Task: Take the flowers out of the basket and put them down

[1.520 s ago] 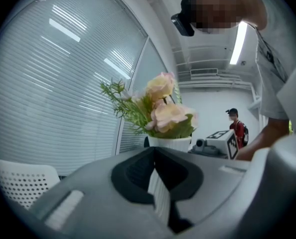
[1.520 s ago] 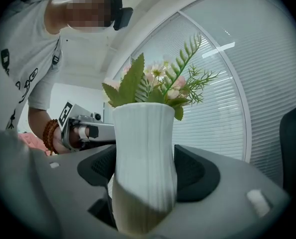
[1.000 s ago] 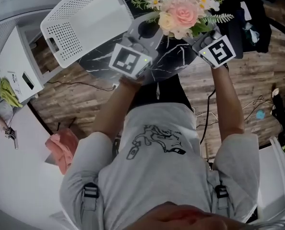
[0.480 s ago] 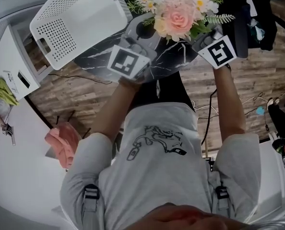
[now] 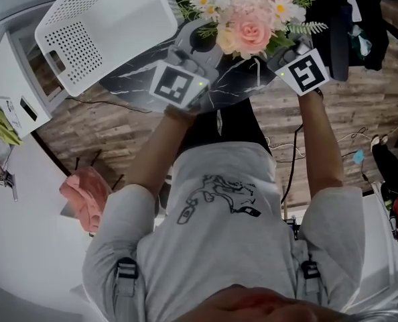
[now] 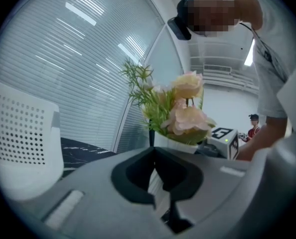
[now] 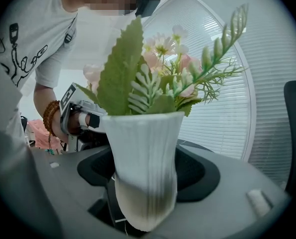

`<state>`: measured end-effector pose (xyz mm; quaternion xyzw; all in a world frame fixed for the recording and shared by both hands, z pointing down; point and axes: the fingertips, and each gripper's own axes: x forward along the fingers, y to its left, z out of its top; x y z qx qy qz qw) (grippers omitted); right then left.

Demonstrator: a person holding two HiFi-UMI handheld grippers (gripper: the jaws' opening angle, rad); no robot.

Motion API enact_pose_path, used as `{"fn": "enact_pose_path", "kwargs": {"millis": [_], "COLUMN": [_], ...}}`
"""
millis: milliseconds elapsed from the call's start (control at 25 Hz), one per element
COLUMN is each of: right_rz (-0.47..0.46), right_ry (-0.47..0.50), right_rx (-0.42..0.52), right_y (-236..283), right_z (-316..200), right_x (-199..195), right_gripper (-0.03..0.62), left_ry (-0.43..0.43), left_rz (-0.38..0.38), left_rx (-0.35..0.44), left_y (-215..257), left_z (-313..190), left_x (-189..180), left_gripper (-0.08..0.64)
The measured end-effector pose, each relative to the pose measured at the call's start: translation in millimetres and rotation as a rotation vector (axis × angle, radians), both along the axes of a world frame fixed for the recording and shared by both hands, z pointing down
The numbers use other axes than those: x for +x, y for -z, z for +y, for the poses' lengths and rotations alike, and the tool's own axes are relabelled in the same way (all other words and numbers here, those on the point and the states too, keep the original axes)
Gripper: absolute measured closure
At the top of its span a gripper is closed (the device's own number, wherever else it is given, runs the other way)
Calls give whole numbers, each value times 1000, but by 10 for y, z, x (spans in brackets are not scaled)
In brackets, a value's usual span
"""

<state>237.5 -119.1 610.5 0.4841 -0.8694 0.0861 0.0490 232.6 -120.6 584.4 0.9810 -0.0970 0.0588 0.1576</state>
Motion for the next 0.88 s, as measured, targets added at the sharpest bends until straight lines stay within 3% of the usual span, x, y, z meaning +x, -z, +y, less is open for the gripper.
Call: {"fn": "enact_pose_path", "kwargs": {"millis": [880], "right_rz": [8], "right_ry": [40], "right_rx": [-24], "right_y": [-105], "right_z": [22], "right_x": [-61], "right_gripper": [230], "left_ry": [16], "left_rz": [-35], "left_rx": [-3], "left_y": [-197], "left_z": [8], "left_x": [-72], "left_gripper": [555]}}
